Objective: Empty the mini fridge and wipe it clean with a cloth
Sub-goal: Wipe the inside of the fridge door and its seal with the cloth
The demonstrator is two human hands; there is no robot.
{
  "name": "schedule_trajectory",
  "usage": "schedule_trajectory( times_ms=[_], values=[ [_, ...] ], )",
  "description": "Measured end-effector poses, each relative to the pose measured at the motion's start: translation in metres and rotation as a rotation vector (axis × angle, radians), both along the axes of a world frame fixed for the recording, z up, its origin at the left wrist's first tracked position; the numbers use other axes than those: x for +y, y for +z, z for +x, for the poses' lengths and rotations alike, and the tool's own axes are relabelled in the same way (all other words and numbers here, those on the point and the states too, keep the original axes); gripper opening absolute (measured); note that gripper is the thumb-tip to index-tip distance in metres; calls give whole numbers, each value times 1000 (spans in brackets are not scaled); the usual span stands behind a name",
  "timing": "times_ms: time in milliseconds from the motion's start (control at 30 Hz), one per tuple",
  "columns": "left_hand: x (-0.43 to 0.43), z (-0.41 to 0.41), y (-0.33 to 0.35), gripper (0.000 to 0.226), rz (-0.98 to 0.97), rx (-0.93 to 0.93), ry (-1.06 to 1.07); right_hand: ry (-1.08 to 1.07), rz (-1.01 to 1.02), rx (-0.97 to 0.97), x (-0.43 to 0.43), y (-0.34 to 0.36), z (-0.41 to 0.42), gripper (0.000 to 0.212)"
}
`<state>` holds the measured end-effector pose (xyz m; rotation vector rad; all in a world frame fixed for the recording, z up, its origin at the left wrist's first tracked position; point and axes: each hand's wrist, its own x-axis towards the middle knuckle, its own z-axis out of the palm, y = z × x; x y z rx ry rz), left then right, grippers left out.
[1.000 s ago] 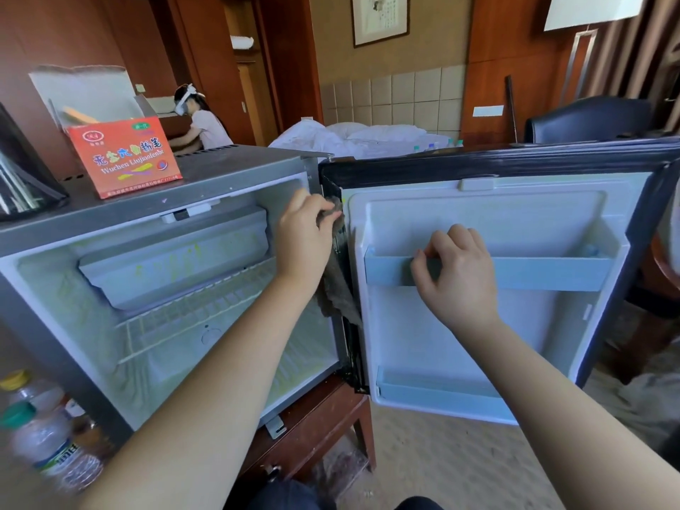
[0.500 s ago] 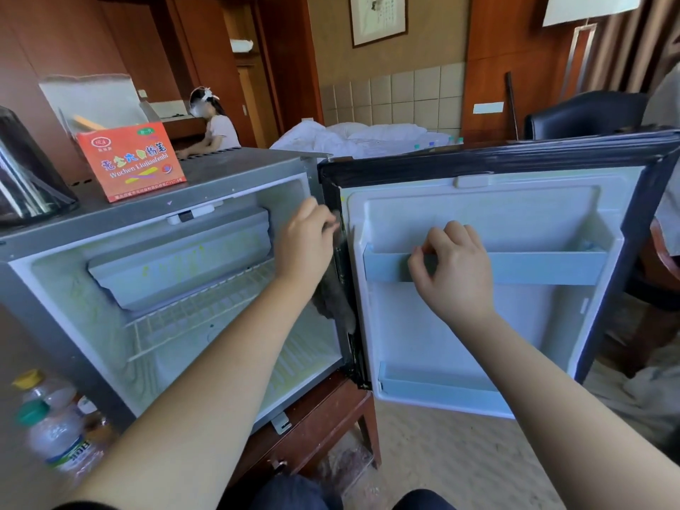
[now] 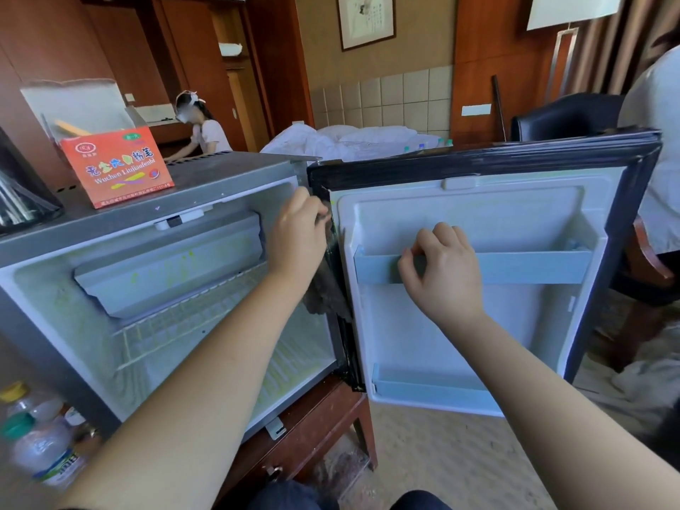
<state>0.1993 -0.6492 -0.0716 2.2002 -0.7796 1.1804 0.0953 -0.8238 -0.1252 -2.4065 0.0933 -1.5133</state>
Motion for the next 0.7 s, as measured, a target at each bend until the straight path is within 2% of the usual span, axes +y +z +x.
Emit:
schedule_trajectory(
  times_ms=[133,300,467,533,700],
  values=[
    [4,-8,5,6,55,76,-12,10,-3,13,-1,1,-1,18],
    [-1,-9,45,7,-43,1,-48,4,-4,6,-1,1,0,17],
    [-2,-2,4,3,52,-102,-77,6,-5,-1,-2,-1,1,18],
    [0,-2,-8,4,56,-81,-81,7,-5,-2,-2,-1,0,18],
    [2,-12,18,6,84,-7,-85,2,-5,13,-1,0,-1,18]
  ],
)
